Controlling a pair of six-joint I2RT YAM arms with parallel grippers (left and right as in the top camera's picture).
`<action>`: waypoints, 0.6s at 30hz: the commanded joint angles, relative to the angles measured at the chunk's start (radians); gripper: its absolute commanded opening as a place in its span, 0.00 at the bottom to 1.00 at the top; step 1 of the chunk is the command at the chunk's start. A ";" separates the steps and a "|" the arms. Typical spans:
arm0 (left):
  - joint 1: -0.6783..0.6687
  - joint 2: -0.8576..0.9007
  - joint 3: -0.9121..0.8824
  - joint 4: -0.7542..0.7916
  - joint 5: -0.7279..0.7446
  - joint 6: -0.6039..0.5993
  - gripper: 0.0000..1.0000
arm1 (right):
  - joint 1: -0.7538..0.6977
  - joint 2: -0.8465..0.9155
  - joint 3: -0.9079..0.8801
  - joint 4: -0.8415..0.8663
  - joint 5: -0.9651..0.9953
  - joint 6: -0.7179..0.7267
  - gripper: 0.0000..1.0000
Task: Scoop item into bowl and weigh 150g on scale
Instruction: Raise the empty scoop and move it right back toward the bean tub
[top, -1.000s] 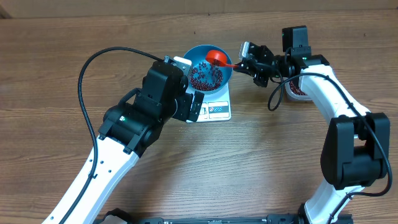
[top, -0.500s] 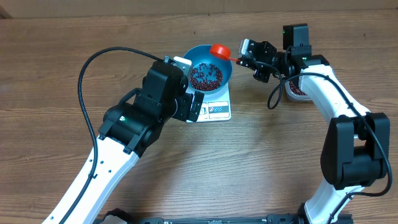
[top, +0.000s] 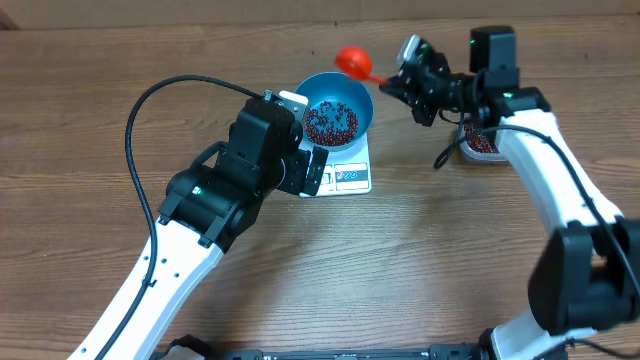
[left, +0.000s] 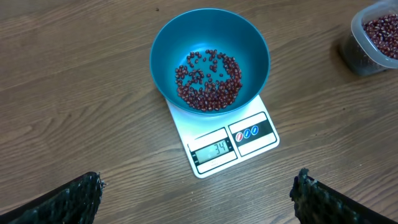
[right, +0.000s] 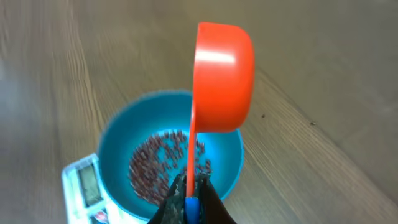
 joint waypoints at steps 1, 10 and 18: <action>0.002 -0.014 0.021 0.000 0.008 0.018 1.00 | -0.064 -0.092 -0.003 0.003 -0.016 0.339 0.04; 0.002 -0.014 0.021 0.000 0.008 0.018 1.00 | -0.304 -0.192 -0.003 -0.023 -0.043 0.949 0.04; 0.002 -0.014 0.021 0.000 0.008 0.018 0.99 | -0.406 -0.232 -0.003 -0.148 -0.109 0.843 0.04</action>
